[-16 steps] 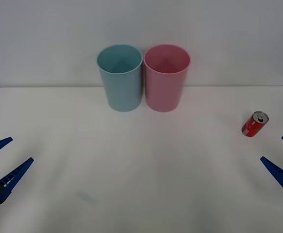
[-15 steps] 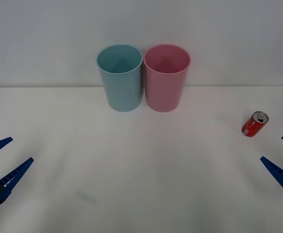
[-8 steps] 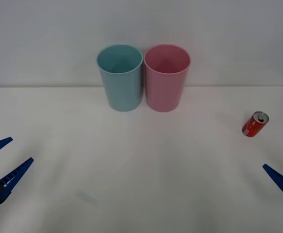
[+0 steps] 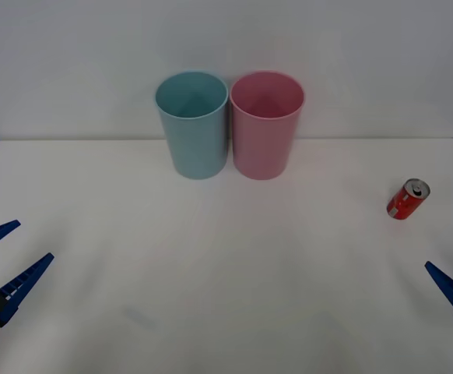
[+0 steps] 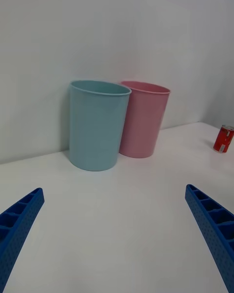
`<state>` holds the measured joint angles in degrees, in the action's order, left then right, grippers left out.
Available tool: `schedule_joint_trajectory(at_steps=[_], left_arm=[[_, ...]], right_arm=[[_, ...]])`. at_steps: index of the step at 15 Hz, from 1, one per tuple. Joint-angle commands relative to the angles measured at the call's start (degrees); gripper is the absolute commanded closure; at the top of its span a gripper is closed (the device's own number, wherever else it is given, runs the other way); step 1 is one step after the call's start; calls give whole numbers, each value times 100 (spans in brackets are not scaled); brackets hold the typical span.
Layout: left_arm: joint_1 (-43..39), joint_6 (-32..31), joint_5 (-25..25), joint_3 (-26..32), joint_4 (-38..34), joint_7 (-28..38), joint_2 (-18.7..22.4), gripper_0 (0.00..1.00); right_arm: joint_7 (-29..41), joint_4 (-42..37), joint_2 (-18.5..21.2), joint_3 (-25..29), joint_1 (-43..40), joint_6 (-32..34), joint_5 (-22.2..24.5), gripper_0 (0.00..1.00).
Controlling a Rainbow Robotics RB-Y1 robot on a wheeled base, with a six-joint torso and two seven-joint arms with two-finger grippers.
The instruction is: Grasp the object on the table and drop it into the matching bin: aluminum can to the light blue bin, PET bottle to the pink bin.
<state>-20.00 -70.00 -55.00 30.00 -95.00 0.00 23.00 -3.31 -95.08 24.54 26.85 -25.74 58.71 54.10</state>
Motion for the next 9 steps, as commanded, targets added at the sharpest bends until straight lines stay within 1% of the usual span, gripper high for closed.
schedule_joint_trajectory(at_steps=[1,2,5,7,9], left_arm=[[0,0,0,0,0,0,0,0],[0,0,0,0,0,0,0,0],[0,0,0,0,0,0,0,0],[0,0,0,0,0,0,0,0],[0,0,0,0,0,0,0,0]], right_arm=[[-161,95,-2,-83,-63,-176,-66,0],[-231,236,-2,-83,-10,-176,-66,0],[-996,675,-2,-92,201,-264,-57,0],[-1356,912,-2,-145,332,-466,-66,0],[-1506,1211,-10,-233,517,-589,-66,0]])
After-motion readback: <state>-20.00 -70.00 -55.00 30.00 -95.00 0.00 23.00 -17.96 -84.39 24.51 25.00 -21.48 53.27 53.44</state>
